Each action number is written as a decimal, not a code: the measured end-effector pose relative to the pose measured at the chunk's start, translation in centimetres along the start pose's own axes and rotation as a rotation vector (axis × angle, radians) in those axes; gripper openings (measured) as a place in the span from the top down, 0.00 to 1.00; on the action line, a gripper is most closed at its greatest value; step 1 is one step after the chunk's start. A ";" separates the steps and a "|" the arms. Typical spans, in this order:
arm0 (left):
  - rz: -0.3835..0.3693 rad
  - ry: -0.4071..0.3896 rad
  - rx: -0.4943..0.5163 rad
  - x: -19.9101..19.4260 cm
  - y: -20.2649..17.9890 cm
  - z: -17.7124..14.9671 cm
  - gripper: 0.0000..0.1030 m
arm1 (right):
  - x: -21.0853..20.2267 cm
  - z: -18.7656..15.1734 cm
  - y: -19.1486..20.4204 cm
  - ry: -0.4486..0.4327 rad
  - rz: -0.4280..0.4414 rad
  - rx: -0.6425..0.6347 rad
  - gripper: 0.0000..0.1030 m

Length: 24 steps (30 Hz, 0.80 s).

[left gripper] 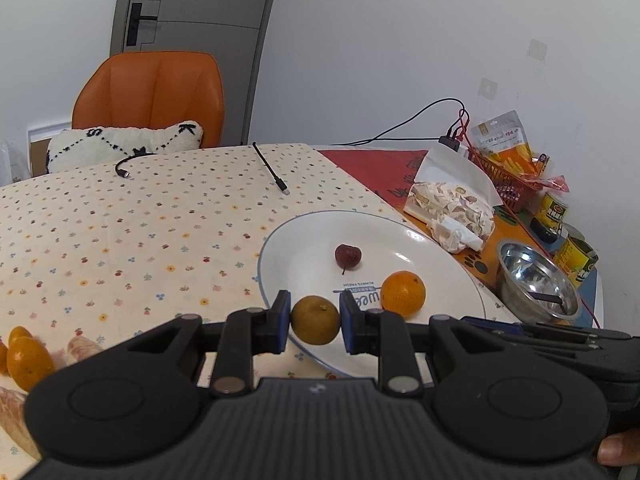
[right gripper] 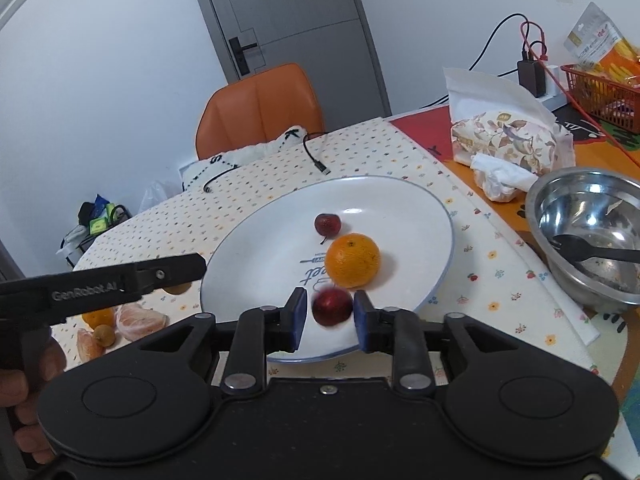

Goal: Organize fruits
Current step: 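Carry the kiwi in the left tool while the right tool carries the red fruit to the plate, then open the right tool releasing the red fruit while the left tool releases the kiwi onto the plate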

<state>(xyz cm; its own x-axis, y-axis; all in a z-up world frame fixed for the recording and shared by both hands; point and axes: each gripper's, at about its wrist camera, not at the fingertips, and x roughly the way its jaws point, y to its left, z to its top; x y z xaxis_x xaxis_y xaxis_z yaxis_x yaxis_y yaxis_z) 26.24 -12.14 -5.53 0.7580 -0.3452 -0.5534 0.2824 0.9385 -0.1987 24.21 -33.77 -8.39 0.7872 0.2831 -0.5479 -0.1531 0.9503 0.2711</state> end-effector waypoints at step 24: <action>0.031 -0.005 -0.024 -0.5 0.2 0.7 0.39 | -1.0 0.0 0.2 -0.007 0.038 0.014 0.62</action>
<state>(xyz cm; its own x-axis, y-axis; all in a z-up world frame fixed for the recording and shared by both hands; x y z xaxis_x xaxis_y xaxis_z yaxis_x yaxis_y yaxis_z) 26.34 -11.83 -4.74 0.7688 -0.3160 -0.5559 0.2447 0.9486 -0.2009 23.36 -33.91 -7.78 0.7851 0.3184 -0.5312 -0.1748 0.9368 0.3030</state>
